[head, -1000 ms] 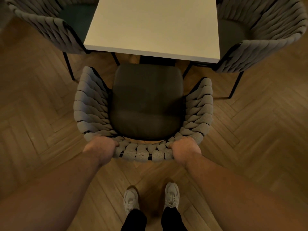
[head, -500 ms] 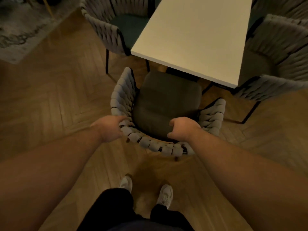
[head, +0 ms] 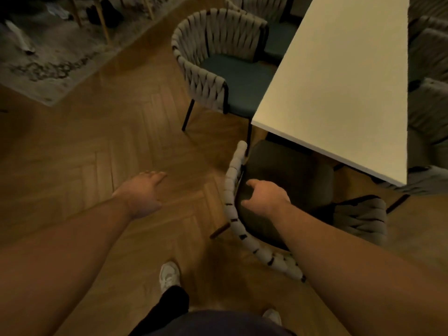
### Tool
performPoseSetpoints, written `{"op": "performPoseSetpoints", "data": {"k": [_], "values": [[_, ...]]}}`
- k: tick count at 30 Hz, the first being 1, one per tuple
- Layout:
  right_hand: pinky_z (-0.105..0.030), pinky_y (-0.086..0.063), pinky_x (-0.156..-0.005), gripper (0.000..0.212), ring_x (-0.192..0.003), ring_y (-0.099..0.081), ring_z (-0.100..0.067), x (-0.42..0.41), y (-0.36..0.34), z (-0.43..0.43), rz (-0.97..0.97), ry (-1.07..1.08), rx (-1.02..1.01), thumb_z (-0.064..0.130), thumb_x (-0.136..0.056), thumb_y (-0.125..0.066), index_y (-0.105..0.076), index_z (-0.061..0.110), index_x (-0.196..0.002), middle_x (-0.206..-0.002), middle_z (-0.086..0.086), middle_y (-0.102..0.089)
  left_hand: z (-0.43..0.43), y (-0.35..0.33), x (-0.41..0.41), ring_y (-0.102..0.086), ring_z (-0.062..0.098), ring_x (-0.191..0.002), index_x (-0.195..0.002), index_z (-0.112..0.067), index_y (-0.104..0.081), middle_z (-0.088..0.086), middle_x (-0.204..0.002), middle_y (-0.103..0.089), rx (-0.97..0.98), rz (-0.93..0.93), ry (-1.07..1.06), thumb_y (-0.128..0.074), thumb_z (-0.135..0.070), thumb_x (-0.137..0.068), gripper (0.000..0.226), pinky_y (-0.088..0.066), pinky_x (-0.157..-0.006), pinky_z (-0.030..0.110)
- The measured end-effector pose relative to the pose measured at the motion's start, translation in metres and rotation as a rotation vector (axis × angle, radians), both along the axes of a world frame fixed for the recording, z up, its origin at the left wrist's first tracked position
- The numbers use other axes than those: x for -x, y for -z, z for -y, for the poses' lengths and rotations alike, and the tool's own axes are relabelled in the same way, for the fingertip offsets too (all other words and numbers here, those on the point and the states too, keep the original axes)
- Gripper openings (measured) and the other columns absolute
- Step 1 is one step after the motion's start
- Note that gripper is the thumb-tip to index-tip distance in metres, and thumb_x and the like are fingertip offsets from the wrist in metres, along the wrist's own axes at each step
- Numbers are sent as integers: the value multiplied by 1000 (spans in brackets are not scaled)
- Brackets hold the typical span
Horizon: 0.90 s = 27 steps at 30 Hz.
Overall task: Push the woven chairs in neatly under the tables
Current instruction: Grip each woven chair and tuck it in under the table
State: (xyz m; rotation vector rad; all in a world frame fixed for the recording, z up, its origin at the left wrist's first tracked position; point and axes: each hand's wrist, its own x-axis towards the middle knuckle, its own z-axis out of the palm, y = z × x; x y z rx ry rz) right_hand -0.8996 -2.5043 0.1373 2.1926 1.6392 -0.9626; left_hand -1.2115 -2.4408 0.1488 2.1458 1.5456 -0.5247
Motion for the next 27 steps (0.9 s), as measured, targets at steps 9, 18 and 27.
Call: {"op": "performPoseSetpoints", "data": {"k": [9, 18, 27], "values": [[-55, -41, -120, 68, -138, -55, -24, 95, 12, -115, -84, 143, -166, 48, -95, -71, -47, 34, -157, -147, 3, -61, -192, -6, 101, -34, 29, -155, -168, -21, -28, 7, -170, -36, -90, -95, 204, -78, -39, -85, 98, -32, -124, 39], [-54, -26, -129, 77, -154, -40, -24, 83, 38, -270, -54, 153, -199, 45, -98, -72, -36, 35, -165, -168, 4, -43, -340, 5, 80, -30, 25, -157, -168, -26, -23, 2, -171, -33, -96, -88, 222, -77, -41, -86, 100, -32, -124, 40], [-55, -23, -130, 83, -155, -39, -26, 78, 45, -429, -24, 156, -142, 49, -97, -71, -30, 33, -168, -169, 2, -41, -510, 6, 63, -32, 27, -156, -169, -24, -23, 5, -171, -34, -83, -96, 309, -78, -42, -85, 102, -32, -124, 38]]}}
